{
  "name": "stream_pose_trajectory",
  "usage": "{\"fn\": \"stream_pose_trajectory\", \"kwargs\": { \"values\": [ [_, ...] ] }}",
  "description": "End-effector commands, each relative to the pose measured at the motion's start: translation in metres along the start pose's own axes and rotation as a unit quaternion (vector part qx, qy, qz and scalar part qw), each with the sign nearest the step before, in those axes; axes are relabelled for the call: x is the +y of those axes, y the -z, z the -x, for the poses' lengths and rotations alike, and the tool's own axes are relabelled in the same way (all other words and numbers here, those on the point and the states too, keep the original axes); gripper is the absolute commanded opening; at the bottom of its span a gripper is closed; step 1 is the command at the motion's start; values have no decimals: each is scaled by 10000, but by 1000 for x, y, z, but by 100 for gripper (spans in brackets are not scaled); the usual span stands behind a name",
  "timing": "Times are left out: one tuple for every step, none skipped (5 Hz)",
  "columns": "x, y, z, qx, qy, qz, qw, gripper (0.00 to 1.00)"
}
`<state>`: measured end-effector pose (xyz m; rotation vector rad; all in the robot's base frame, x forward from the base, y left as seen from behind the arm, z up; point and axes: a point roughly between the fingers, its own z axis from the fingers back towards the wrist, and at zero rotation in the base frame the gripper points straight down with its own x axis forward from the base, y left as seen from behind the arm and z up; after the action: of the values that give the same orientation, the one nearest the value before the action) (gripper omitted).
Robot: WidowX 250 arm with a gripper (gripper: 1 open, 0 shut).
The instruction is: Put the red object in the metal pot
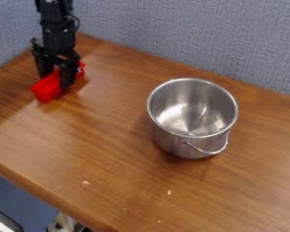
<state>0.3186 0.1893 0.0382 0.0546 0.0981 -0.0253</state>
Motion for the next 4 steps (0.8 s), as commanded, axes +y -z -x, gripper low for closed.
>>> {"fn": "stream_pose_trajectory", "kwargs": {
  "values": [
    [10, -28, -12, -328, 29, -214, 9992, 0],
    [14, -26, -15, -328, -43, -242, 9992, 0],
    [17, -24, -18, -330, -117, -278, 9990, 0],
    [22, -21, -22, -326, -194, -330, 9987, 100]
  ]
}}
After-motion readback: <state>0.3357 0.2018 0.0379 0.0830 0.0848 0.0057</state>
